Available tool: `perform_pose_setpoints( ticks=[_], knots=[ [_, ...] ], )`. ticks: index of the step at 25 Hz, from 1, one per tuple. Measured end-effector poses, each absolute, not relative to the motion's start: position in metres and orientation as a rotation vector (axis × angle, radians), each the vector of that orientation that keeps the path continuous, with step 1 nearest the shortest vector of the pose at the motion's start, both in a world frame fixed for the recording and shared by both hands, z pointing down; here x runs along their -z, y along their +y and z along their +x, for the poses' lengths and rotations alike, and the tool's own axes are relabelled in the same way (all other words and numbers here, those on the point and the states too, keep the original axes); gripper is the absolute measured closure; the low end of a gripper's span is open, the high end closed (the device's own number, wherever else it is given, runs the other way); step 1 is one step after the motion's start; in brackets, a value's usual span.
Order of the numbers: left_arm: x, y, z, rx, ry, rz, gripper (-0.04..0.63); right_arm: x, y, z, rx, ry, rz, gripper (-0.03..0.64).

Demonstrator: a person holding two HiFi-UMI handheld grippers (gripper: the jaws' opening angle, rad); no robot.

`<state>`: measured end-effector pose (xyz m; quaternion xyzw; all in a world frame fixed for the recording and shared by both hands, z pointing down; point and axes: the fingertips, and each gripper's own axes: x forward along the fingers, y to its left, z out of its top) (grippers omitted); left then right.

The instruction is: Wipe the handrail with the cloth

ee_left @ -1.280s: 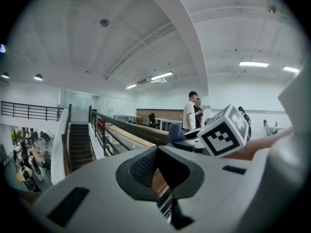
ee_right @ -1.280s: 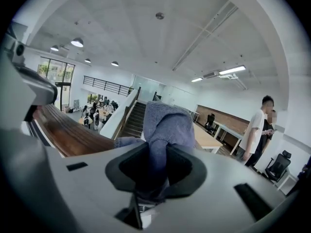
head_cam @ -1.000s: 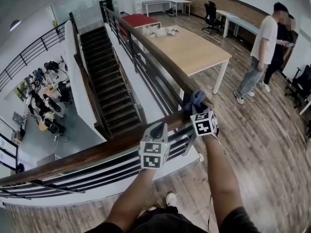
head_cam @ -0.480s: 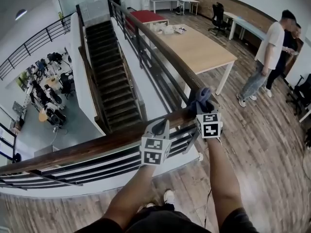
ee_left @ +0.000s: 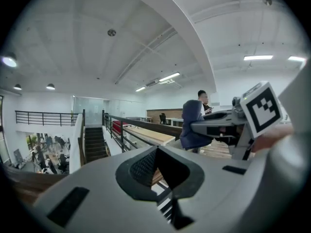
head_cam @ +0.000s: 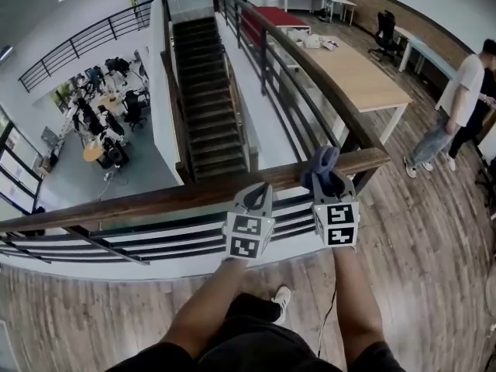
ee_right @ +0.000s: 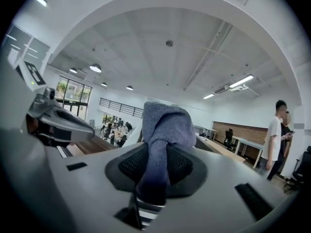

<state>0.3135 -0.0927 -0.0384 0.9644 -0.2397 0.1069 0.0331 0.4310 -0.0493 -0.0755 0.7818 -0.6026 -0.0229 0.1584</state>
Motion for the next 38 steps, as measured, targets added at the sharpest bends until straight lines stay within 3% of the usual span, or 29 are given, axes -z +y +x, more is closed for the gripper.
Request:
perform_pose_setpoints(
  ticks=[8, 13, 19, 25, 38],
  knots=[
    [0.01, -0.132, 0.123, -0.307, -1.052, 2.796, 0.597, 0.028, -0.084, 0.224, 0.07, -2.052, 2.048, 0.52],
    [-0.032, -0.169, 0.03, -0.332, -1.321, 2.584, 0.597, -0.019, -0.13, 0.132, -0.034, -2.168, 1.888, 0.52],
    [-0.086, -0.22, -0.184, -0.349, -1.522, 2.426, 0.597, -0.079, -0.191, -0.072, -0.089, -2.279, 1.67, 0.52],
    [-0.112, -0.276, -0.347, -0.394, -1.717, 2.346, 0.597, -0.126, -0.269, -0.221, -0.148, -2.318, 1.542, 0.52],
    [-0.175, -0.357, -0.533, -0.389, -1.746, 2.187, 0.597, -0.193, -0.397, -0.425, -0.173, -2.341, 1.347, 0.52]
  ],
)
